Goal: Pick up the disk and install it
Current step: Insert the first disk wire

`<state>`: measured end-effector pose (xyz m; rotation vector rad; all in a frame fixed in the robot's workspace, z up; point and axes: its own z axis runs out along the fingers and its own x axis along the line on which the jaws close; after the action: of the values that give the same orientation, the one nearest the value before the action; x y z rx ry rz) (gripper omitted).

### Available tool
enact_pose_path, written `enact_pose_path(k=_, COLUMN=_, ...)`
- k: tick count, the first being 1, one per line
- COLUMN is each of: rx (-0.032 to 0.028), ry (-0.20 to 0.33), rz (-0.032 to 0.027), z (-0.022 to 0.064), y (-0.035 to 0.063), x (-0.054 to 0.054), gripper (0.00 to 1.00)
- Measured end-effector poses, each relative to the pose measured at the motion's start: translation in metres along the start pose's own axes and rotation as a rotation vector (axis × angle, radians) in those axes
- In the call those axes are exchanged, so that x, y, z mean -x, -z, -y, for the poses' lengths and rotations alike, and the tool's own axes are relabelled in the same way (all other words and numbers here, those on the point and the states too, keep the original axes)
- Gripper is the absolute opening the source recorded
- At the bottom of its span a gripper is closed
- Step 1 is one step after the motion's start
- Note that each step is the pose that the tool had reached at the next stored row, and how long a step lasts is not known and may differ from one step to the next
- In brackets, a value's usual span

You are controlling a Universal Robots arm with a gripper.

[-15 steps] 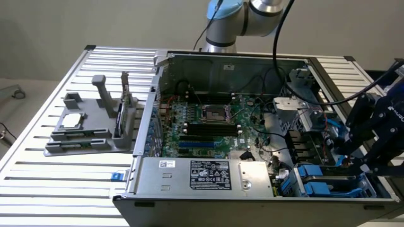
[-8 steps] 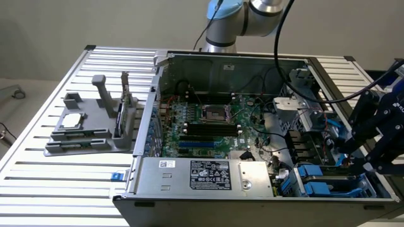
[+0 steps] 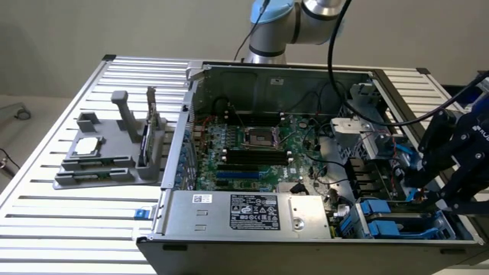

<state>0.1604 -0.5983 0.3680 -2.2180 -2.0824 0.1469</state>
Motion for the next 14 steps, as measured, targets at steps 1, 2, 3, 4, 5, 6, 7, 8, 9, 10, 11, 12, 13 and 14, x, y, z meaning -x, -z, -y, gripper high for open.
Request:
enact_pose_path(k=1, rx=-0.0002, ry=0.000, rz=-0.0002, z=0.0023, y=-0.0002, x=0.001, gripper=0.43)
enact_pose_path(k=2, rx=-0.0003, ry=0.000, rz=-0.0001, z=0.0052, y=-0.0003, x=0.001, gripper=0.43)
enact_pose_path(k=3, rx=-0.0004, ry=0.000, rz=-0.0007, z=0.0088, y=-0.0007, x=0.002, gripper=0.43)
enact_pose_path(k=4, rx=-0.0004, ry=0.000, rz=-0.0016, z=0.0135, y=-0.0013, x=0.002, gripper=0.43)
enact_pose_path(k=5, rx=-0.0005, ry=0.000, rz=-0.0029, z=0.0179, y=-0.0019, x=0.003, gripper=0.43)
enact_pose_path(k=6, rx=-0.0006, ry=0.001, rz=-0.0042, z=0.0224, y=-0.0024, x=0.003, gripper=0.43)
enact_pose_path(k=7, rx=-0.0007, ry=0.001, rz=-0.0054, z=0.0269, y=-0.0030, x=0.004, gripper=0.43)
enact_pose_path(k=8, rx=-0.0007, ry=0.001, rz=-0.0060, z=0.0313, y=-0.0037, x=0.004, gripper=0.43)
enact_pose_path(k=9, rx=-0.0008, ry=0.001, rz=-0.0058, z=0.0346, y=-0.0041, x=0.004, gripper=0.43)
enact_pose_path(k=10, rx=-0.0020, ry=0.001, rz=-0.0059, z=0.0346, y=-0.0041, x=0.004, gripper=0.43)
enact_pose_path(k=11, rx=-0.0019, ry=0.001, rz=-0.0058, z=0.0346, y=-0.0041, x=0.004, gripper=0.43)
enact_pose_path(k=12, rx=-0.0019, ry=0.001, rz=-0.0058, z=0.0346, y=-0.0041, x=0.004, gripper=0.43)
enact_pose_path(k=13, rx=-0.0019, ry=0.001, rz=-0.0058, z=0.0346, y=-0.0041, x=0.004, gripper=0.43)
enact_pose_path(k=14, rx=-0.0019, ry=0.001, rz=-0.0058, z=0.0346, y=-0.0041, x=0.004, gripper=0.43)
